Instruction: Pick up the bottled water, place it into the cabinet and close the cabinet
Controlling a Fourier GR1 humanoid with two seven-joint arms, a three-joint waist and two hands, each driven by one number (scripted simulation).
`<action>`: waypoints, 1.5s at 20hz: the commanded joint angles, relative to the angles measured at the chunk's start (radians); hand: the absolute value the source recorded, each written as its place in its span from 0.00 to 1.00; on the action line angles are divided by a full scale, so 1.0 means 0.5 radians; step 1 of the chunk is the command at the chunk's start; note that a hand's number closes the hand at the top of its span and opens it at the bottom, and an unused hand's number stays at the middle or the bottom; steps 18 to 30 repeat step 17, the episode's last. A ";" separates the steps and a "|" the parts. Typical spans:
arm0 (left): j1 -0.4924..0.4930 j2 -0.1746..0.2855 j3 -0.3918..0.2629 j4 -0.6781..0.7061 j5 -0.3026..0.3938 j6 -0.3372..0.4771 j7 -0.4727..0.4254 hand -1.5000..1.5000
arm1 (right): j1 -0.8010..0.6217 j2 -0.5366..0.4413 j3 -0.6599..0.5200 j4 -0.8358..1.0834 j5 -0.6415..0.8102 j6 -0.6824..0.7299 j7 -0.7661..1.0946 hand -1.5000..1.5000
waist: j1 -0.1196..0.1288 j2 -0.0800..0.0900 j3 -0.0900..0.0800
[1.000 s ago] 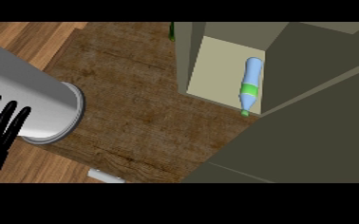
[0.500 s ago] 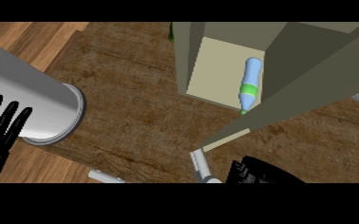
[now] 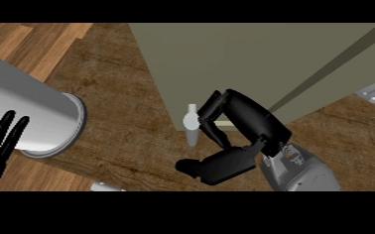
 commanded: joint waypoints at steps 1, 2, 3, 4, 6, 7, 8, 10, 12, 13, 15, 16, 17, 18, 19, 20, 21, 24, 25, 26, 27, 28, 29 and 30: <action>0.005 -0.010 0.040 0.060 0.019 0.003 -0.017 0.00 | -0.349 0.145 -0.160 0.338 0.126 -0.287 0.030 1.00 | -0.040 0.000 0.003; 0.012 0.003 0.039 0.018 0.019 0.008 -0.006 0.00 | -0.454 0.146 -0.222 0.440 0.122 -0.304 0.046 1.00 | -0.049 -0.002 0.008; -0.005 0.012 0.046 0.042 0.028 -0.011 -0.001 0.00 | -0.528 0.148 -0.229 0.505 0.116 -0.393 0.025 1.00 | -0.063 0.005 0.008; 0.027 0.010 0.056 0.041 0.006 0.002 -0.018 0.00 | -0.610 0.148 -0.265 0.597 0.132 -0.449 0.015 1.00 | -0.063 -0.001 0.009; 0.031 -0.005 0.069 0.031 0.029 0.005 -0.031 0.00 | -0.776 0.150 -0.320 0.790 0.109 -0.521 -0.010 1.00 | -0.086 -0.001 0.012; 0.060 0.005 0.051 0.029 0.041 -0.032 -0.017 0.00 | -0.804 0.150 -0.326 0.874 0.112 -0.592 -0.043 1.00 | -0.078 0.006 0.012; 0.071 -0.005 0.057 0.045 0.031 -0.029 -0.034 0.00 | -0.862 0.151 -0.384 0.897 0.079 -0.642 -0.044 1.00 | -0.077 0.008 0.011; 0.090 -0.013 0.053 0.018 0.021 -0.027 -0.044 0.00 | -0.920 0.152 -0.384 0.971 0.006 -0.755 -0.036 0.00 | -0.075 -0.001 0.014; 0.107 0.024 0.091 0.012 0.037 -0.066 -0.045 0.00 | -0.908 0.153 -0.407 1.035 -0.035 -0.840 -0.074 0.00 | -0.082 -0.002 0.016; 0.068 -0.016 0.076 0.044 0.014 -0.029 -0.062 0.00 | -0.959 0.153 -0.392 1.062 -0.072 -0.849 -0.074 0.00 | -0.112 0.005 0.014; 0.114 -0.005 0.083 0.039 0.038 -0.047 -0.053 0.00 | -1.029 0.153 -0.391 1.100 -0.117 -0.901 -0.070 0.00 | -0.095 0.001 0.014; 0.143 -0.020 0.059 0.059 0.024 -0.074 -0.060 0.00 | -1.028 0.153 -0.385 1.143 -0.136 -0.921 -0.096 0.00 | -0.123 -0.004 0.014; 0.117 -0.006 0.081 0.039 0.037 -0.051 -0.050 0.00 | -1.036 0.153 -0.341 1.161 -0.141 -0.973 -0.130 0.00 | -0.123 -0.001 0.016; 0.117 -0.006 0.081 0.039 0.037 -0.051 -0.050 0.00 | -1.036 0.153 -0.341 1.161 -0.141 -0.973 -0.130 0.00 | -0.123 -0.001 0.016; 0.117 -0.006 0.081 0.039 0.037 -0.051 -0.050 0.00 | -1.036 0.153 -0.341 1.161 -0.141 -0.973 -0.130 0.00 | -0.123 -0.001 0.016; 0.117 -0.006 0.081 0.039 0.037 -0.051 -0.050 0.00 | -1.036 0.153 -0.341 1.161 -0.141 -0.973 -0.130 0.00 | -0.123 -0.001 0.016; 0.117 -0.006 0.081 0.039 0.037 -0.051 -0.050 0.00 | -1.036 0.153 -0.341 1.161 -0.141 -0.973 -0.130 0.00 | -0.123 -0.001 0.016; 0.117 -0.006 0.081 0.039 0.037 -0.051 -0.050 0.00 | -1.036 0.153 -0.341 1.161 -0.141 -0.973 -0.130 0.00 | -0.123 -0.001 0.016; 0.117 -0.006 0.081 0.039 0.037 -0.051 -0.050 0.00 | -1.036 0.153 -0.341 1.161 -0.141 -0.973 -0.130 0.00 | -0.123 -0.001 0.016; 0.117 -0.006 0.081 0.039 0.037 -0.051 -0.050 0.00 | -1.036 0.153 -0.341 1.161 -0.141 -0.973 -0.130 0.00 | -0.123 -0.001 0.016; 0.117 -0.006 0.081 0.039 0.037 -0.051 -0.050 0.00 | -1.036 0.153 -0.341 1.161 -0.141 -0.973 -0.130 0.00 | -0.123 -0.001 0.016; 0.117 -0.006 0.081 0.039 0.037 -0.051 -0.050 0.00 | -1.036 0.153 -0.341 1.161 -0.141 -0.973 -0.130 0.00 | -0.123 -0.001 0.016; 0.117 -0.006 0.081 0.039 0.037 -0.051 -0.050 0.00 | -1.036 0.153 -0.341 1.161 -0.141 -0.973 -0.130 0.00 | -0.123 -0.001 0.016; 0.117 -0.006 0.081 0.039 0.037 -0.051 -0.050 0.00 | -1.036 0.153 -0.341 1.161 -0.141 -0.973 -0.130 0.00 | -0.123 -0.001 0.016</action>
